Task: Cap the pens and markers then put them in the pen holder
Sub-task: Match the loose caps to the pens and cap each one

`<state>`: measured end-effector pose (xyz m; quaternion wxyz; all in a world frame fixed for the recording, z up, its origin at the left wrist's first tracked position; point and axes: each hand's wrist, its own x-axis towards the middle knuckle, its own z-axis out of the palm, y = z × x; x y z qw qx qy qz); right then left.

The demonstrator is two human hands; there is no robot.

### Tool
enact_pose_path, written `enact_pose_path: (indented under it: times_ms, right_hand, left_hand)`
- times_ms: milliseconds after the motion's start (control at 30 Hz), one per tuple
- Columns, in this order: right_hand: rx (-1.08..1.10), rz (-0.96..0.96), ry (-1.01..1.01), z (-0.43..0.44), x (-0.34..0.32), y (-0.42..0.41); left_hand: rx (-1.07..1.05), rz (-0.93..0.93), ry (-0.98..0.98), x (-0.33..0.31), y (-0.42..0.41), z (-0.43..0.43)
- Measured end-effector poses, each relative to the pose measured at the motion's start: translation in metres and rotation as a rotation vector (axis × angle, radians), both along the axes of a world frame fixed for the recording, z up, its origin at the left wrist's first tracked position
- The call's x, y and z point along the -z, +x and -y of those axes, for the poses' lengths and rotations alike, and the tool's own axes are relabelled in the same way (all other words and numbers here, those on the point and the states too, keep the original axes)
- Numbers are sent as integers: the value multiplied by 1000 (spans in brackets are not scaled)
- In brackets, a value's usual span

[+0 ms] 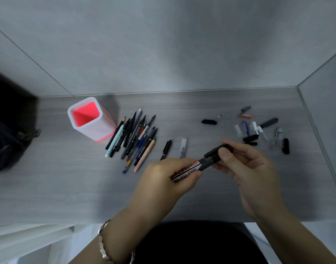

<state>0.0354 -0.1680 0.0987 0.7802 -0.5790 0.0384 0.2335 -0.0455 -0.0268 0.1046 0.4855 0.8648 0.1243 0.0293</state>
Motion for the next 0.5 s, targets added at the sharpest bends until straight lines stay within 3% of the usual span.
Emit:
enact_pose_path:
  times_ms: [167, 367, 433, 500]
  right_hand:
    - [26, 48, 12, 0, -1, 2]
    - [24, 50, 38, -3, -1, 7]
    - [-14, -37, -83, -7, 15, 12]
    - [-129, -130, -241, -14, 32, 15]
  left_hand:
    - [-49, -83, -228, -12, 8, 4]
    - [-118, -308, -773, -12, 11, 8]
    - [-109, -345, -667, 1, 12, 0]
    - [-18, -323, -168, 26, 11, -14]
